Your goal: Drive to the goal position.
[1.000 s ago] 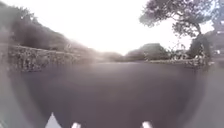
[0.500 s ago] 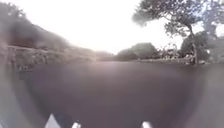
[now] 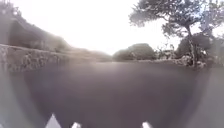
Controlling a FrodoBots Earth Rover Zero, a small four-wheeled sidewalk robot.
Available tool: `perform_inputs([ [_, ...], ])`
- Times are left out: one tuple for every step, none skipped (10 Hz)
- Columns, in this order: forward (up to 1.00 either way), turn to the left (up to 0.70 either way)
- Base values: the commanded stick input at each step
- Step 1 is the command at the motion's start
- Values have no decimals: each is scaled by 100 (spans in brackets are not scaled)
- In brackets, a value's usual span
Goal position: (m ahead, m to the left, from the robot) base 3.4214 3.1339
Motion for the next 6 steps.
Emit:
perform_inputs([
  [70, 0],
  [70, -35],
  [70, -35],
  [70, -35],
  [70, 0],
  [70, 0],
])
